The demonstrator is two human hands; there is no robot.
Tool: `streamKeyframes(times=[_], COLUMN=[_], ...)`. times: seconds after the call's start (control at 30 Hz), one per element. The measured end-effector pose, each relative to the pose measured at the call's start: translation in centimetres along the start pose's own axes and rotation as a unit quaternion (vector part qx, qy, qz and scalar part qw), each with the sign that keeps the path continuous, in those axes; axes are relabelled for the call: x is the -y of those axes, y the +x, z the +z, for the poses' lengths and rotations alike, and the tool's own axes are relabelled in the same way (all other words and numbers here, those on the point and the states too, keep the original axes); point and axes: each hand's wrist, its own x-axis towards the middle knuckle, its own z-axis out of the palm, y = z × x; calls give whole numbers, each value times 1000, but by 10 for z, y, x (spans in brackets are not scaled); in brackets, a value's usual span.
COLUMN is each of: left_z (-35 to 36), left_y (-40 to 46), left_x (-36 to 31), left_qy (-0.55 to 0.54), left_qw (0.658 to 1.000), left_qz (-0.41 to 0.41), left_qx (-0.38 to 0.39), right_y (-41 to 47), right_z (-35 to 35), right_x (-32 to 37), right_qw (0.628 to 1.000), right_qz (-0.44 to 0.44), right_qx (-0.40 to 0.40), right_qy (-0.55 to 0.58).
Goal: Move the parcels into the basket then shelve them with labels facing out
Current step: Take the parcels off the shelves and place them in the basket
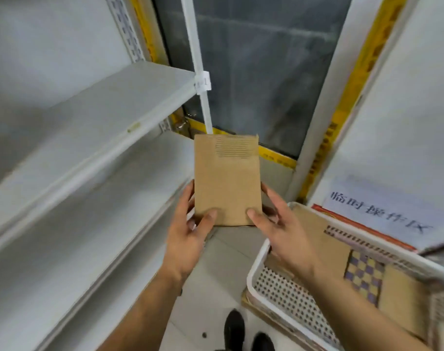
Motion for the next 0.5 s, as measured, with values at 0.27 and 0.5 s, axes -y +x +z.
streamKeyframes(times=[0.27,0.5], left_z=[118,206], left_y=[38,21], left_x=[65,127], left_qy=[17,51], left_qw=[975,921], left_qz=[-73,-149], left_qx=[209,356], right_y=[-19,-62], right_z=[-102,-168], right_x=[-61,-126], right_qw=[984,949], right_qz=[88,153], right_qx=[-148,-264], right_qy=[39,77])
